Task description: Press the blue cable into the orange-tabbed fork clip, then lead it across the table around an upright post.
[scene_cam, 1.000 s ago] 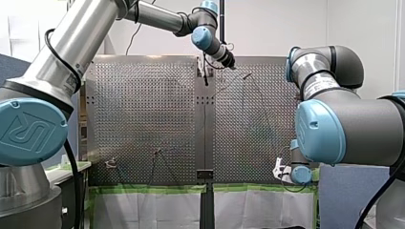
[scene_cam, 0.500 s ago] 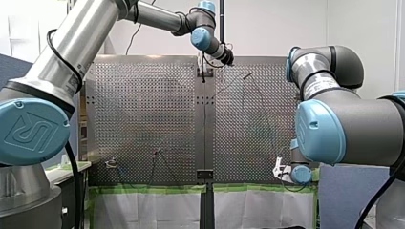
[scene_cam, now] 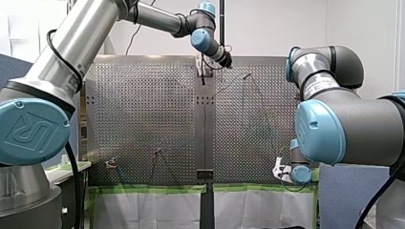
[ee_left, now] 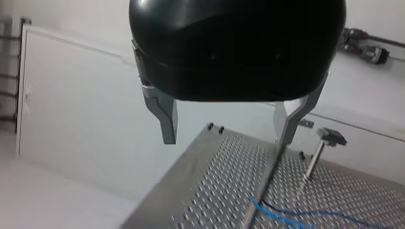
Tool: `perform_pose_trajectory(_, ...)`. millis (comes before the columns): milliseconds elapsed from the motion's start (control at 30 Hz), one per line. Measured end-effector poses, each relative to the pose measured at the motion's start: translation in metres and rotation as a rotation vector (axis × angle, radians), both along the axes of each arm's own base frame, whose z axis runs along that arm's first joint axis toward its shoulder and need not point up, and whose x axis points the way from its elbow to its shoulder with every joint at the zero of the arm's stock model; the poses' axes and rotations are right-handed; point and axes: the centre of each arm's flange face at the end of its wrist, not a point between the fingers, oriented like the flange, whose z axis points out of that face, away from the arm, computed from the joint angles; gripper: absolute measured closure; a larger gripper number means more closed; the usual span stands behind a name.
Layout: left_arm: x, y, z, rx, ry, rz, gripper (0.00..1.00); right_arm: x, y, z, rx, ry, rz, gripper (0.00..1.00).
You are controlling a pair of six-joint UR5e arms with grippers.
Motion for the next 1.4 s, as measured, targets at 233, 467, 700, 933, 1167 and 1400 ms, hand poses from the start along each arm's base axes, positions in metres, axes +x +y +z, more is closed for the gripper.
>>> perform_pose_trajectory(233,0.001,0.007,-0.010,0.013,0.017,0.068,0.00,0.002,0.001,0.000,0.001,0.000,0.003,1.00)
perform_pose_trajectory(467,0.002,0.009,-0.011,0.017,0.017,0.099,0.00,0.004,0.002,0.000,0.002,0.000,0.008,1.00)
perform_pose_trajectory(700,0.002,0.009,-0.011,0.017,0.017,0.100,0.00,0.005,0.002,0.000,0.002,0.001,0.010,1.00)
perform_pose_trajectory(933,0.002,0.009,-0.011,0.018,0.017,0.100,0.00,0.005,0.002,0.000,0.002,0.001,0.010,1.00)
perform_pose_trajectory(1167,-0.001,0.009,-0.015,0.026,0.026,0.097,0.00,0.005,0.002,0.000,0.001,0.001,0.010,1.00)
perform_pose_trajectory(1400,-0.011,0.012,-0.025,0.055,0.034,0.091,0.00,0.005,0.002,0.000,0.001,0.001,0.010,1.00)
